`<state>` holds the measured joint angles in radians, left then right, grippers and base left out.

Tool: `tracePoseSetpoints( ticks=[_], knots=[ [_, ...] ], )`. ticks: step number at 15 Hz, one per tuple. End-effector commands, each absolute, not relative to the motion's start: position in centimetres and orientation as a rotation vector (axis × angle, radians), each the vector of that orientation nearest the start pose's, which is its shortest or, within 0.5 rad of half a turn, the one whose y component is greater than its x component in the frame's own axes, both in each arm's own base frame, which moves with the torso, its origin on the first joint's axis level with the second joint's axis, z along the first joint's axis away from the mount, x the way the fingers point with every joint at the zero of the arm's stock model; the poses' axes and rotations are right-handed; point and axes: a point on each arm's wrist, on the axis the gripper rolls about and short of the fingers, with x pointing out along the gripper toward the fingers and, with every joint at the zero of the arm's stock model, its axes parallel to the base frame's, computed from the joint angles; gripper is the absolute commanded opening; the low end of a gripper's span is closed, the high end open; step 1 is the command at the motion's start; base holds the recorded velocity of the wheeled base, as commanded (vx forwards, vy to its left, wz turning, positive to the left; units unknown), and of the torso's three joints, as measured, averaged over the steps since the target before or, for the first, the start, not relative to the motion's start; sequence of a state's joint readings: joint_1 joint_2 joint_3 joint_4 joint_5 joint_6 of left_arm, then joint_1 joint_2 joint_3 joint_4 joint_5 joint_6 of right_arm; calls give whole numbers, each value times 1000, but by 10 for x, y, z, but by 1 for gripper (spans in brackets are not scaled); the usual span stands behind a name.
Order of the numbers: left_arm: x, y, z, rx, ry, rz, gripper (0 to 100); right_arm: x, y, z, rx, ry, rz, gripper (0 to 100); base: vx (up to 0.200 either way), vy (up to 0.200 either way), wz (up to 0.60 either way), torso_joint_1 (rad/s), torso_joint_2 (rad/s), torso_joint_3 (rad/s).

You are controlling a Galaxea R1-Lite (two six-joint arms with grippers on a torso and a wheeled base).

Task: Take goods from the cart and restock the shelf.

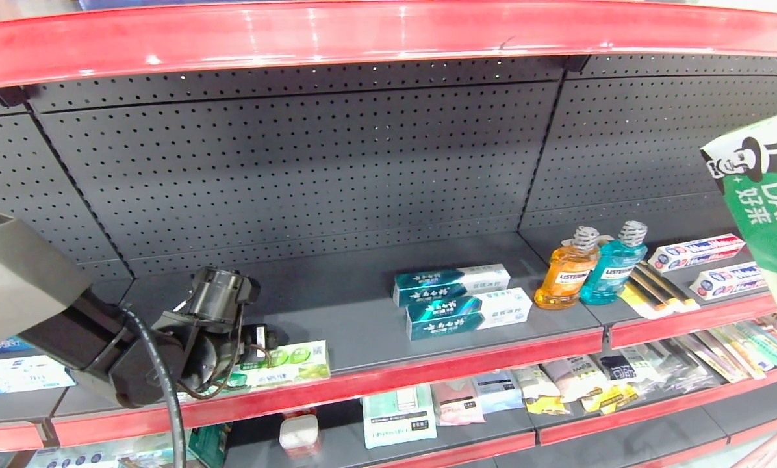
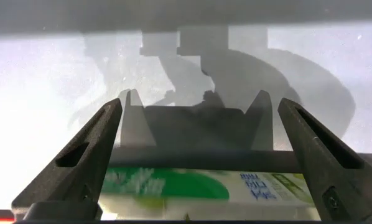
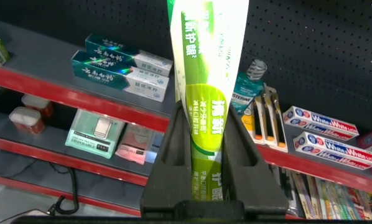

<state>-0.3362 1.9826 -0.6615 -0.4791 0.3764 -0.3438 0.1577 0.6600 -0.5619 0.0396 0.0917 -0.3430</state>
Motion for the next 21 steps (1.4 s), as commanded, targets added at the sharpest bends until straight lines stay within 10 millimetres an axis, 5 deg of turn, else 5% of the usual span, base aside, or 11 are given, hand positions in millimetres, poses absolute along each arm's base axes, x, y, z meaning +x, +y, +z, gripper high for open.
tracePoseSetpoints(
  ticks=[1, 10, 15, 21],
  knots=[
    [287, -92, 49, -31, 771, 172, 100, 45, 9, 227, -346, 96, 271, 0, 0, 0, 0, 0, 0, 0],
    [289, -91, 50, -42, 756, 178, 100, 43, 9, 225, -344, 98, 270, 0, 0, 0, 0, 0, 0, 0],
    [300, -90, 64, -107, 587, 176, 100, 43, 9, 224, -344, 101, 270, 0, 0, 0, 0, 0, 0, 0],
    [288, -88, 77, -118, 424, 154, 100, 44, 9, 224, -341, 102, 272, 0, 0, 0, 0, 0, 0, 0]
  ],
)
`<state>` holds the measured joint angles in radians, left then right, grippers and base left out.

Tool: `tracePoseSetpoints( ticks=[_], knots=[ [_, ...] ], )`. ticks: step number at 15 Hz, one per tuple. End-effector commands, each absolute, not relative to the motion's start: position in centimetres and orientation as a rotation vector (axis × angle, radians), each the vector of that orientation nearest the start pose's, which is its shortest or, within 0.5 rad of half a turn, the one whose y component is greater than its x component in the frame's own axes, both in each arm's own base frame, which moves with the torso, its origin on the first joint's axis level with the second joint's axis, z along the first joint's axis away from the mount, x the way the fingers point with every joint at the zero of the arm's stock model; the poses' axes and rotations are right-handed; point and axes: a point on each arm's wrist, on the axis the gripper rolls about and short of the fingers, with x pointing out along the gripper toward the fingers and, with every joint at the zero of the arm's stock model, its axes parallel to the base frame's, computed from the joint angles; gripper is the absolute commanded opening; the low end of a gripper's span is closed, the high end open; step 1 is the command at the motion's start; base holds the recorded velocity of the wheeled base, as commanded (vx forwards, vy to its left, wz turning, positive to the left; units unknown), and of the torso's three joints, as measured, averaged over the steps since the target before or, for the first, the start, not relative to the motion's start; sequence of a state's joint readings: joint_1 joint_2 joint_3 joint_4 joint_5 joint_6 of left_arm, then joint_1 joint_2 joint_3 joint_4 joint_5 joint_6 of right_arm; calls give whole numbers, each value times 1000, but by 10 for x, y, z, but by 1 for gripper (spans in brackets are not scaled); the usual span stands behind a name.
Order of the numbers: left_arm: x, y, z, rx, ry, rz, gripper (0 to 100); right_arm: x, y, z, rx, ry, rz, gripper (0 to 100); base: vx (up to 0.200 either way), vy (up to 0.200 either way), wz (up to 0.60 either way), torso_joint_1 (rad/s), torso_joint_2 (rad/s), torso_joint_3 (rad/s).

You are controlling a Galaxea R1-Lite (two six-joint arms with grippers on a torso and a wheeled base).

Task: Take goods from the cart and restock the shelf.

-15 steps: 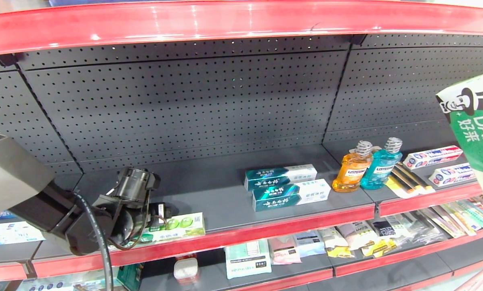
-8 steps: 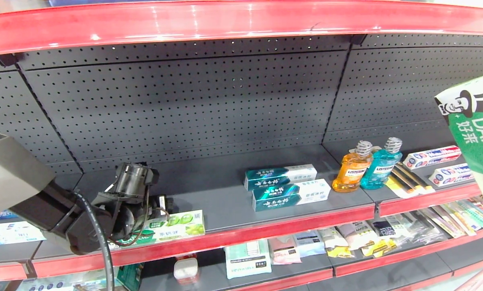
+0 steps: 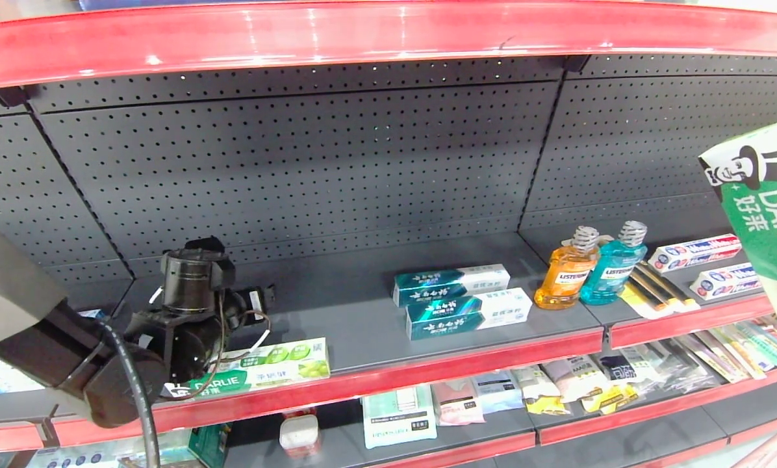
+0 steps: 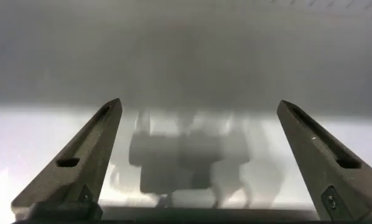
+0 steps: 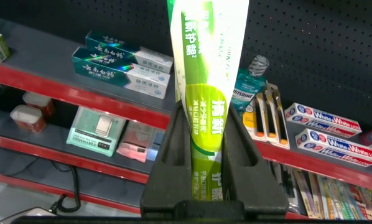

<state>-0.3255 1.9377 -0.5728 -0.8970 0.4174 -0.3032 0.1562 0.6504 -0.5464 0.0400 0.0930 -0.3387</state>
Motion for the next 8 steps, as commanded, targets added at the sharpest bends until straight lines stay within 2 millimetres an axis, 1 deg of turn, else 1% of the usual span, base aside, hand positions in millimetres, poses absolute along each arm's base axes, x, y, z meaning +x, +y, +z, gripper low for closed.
tracePoseSetpoints(
  ticks=[1, 4, 7, 8],
  knots=[
    [283, -86, 77, -91, 375, 136, 100, 44, 9, 223, -341, 104, 272, 0, 0, 0, 0, 0, 0, 0],
    [273, -83, 79, -63, 286, 119, 100, 43, 9, 224, -341, 101, 272, 0, 0, 0, 0, 0, 0, 0],
    [267, -83, 99, -53, 209, 102, 100, 43, 9, 223, -341, 102, 272, 0, 0, 0, 0, 0, 0, 0],
    [264, -82, 103, -48, 205, 101, 100, 44, 9, 224, -341, 102, 272, 0, 0, 0, 0, 0, 0, 0]
  ],
)
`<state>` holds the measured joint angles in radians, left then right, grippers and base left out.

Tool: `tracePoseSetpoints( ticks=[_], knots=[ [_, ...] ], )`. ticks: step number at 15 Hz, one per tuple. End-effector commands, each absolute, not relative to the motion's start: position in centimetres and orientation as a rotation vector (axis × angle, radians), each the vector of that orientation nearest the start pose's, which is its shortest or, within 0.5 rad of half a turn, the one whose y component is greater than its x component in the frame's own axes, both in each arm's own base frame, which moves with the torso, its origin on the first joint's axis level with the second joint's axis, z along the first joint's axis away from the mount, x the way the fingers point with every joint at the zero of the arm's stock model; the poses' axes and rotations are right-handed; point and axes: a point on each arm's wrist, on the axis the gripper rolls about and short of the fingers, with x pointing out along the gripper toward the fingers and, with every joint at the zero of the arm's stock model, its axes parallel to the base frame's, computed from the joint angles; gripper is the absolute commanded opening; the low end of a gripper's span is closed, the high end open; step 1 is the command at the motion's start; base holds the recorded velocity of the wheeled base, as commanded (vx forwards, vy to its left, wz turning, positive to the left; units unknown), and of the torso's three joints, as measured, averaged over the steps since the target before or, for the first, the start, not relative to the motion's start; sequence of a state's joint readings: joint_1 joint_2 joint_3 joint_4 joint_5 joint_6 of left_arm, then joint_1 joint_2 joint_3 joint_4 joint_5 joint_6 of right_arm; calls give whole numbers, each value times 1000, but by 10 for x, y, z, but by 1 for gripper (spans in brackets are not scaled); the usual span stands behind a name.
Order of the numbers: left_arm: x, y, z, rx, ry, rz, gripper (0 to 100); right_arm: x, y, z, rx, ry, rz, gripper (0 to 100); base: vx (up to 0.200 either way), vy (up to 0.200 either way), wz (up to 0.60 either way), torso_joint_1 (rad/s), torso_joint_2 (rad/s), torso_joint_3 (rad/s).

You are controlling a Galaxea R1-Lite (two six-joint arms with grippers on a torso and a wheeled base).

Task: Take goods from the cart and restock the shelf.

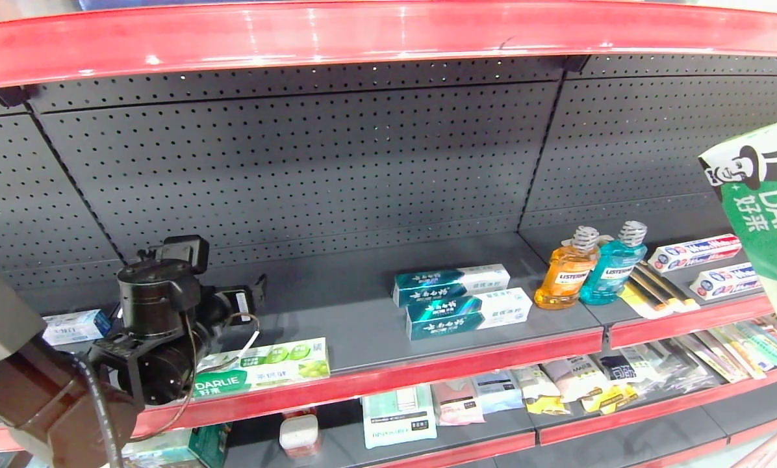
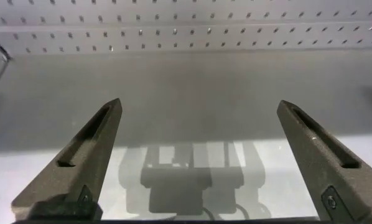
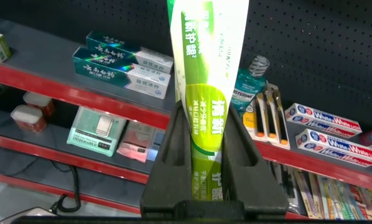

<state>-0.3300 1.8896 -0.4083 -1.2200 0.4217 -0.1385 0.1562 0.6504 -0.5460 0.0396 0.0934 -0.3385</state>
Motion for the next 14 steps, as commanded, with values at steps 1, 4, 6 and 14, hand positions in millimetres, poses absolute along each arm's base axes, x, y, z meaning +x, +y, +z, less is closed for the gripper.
tracePoseSetpoints(
  ticks=[1, 4, 6, 14],
  knots=[
    [261, -81, 110, -53, 188, 100, 100, 44, 9, 223, -341, 104, 272, 0, 0, 0, 0, 0, 0, 0],
    [251, -80, 122, -46, 187, 90, 100, 44, 9, 223, -341, 104, 272, 0, 0, 0, 0, 0, 0, 0],
    [241, -79, 130, -42, 162, 84, 100, 43, 9, 224, -341, 101, 272, 0, 0, 0, 0, 0, 0, 0],
    [184, -59, 152, 2, 120, 30, 100, 41, 8, 210, -350, 134, 267, 0, 0, 0, 0, 0, 0, 0]
  ],
)
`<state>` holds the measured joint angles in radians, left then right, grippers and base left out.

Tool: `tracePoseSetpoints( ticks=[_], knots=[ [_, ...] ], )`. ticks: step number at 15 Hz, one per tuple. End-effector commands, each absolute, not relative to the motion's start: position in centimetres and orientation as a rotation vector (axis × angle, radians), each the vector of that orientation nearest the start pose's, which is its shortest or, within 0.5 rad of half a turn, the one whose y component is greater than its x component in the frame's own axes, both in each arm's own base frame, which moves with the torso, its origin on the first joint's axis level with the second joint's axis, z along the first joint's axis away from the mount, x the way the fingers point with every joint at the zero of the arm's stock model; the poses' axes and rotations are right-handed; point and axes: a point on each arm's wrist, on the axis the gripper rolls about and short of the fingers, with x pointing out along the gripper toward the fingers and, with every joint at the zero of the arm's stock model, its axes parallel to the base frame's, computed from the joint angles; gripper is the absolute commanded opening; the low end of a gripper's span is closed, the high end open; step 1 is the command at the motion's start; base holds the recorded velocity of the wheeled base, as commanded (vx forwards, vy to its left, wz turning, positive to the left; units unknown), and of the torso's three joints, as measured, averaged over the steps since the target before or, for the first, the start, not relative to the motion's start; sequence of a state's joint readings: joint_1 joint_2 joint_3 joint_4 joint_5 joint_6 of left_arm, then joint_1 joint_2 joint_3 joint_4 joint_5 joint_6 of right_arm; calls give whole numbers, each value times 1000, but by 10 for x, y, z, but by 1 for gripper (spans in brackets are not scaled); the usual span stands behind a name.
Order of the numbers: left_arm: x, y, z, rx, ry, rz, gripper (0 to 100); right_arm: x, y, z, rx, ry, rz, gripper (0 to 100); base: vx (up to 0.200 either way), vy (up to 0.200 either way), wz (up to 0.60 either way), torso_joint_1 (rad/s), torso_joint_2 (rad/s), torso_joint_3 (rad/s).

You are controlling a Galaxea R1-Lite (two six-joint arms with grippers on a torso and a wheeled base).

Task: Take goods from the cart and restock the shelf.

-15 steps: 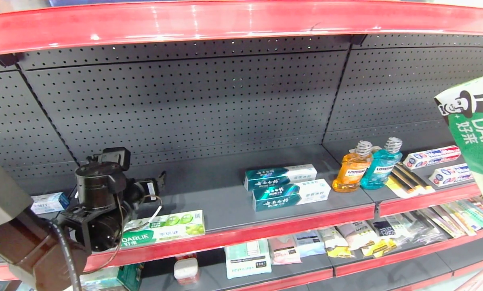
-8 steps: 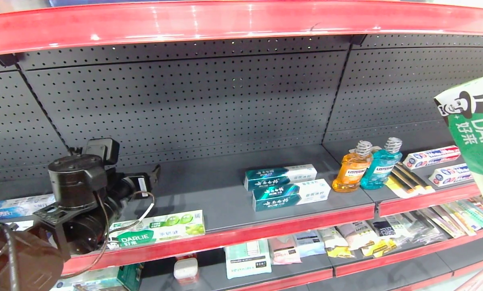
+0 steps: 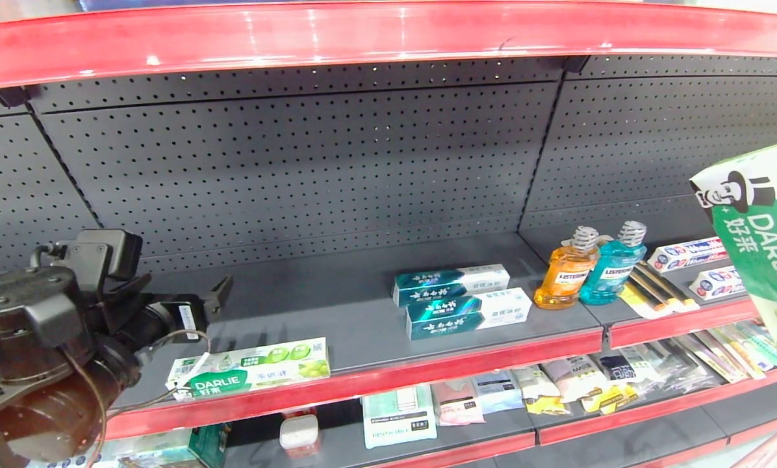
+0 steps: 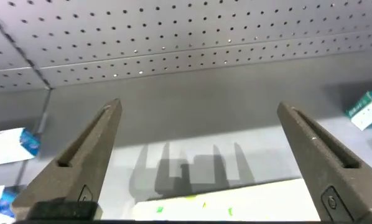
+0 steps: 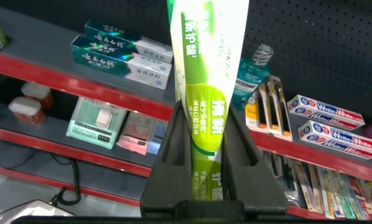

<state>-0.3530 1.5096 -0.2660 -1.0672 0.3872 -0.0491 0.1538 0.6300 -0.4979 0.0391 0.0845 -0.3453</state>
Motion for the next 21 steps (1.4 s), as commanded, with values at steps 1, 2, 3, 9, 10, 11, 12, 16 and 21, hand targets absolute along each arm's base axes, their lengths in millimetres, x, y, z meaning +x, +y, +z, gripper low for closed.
tracePoseSetpoints(
  ticks=[1, 2, 3, 9, 10, 11, 12, 16, 21],
  knots=[
    [178, -57, 155, 5, 124, 30, 100, 41, 8, 209, -351, 138, 251, 0, 0, 0, 0, 0, 0, 0],
    [170, -54, 158, 10, 133, 30, 100, 40, 8, 209, -352, 135, 242, 0, 0, 0, 0, 0, 0, 0],
    [163, -51, 161, 16, 137, 24, 100, 39, 8, 211, -352, 127, 244, 0, 0, 0, 0, 0, 0, 0],
    [118, -37, 172, 25, 152, -67, 100, 35, 6, 212, -393, 105, 209, 0, 0, 0, 0, 0, 0, 0],
    [106, -33, 174, 27, 165, -93, 100, 32, 6, 211, -417, 97, 209, 0, 0, 0, 0, 0, 0, 0],
    [98, -30, 177, 31, 171, -108, 100, 32, 6, 211, -428, 94, 210, 0, 0, 0, 0, 0, 0, 0],
    [93, -29, 179, 33, 178, -118, 100, 32, 6, 212, -431, 92, 211, 0, 0, 0, 0, 0, 0, 0],
    [67, -21, 186, 35, 201, -206, 100, 30, 6, 207, -466, 92, 230, 0, 0, 0, 0, 0, 0, 0],
    [67, -21, 192, 41, 179, -205, 100, 22, 4, 209, -483, 87, 214, 0, 0, 0, 0, 0, 0, 0]
  ],
)
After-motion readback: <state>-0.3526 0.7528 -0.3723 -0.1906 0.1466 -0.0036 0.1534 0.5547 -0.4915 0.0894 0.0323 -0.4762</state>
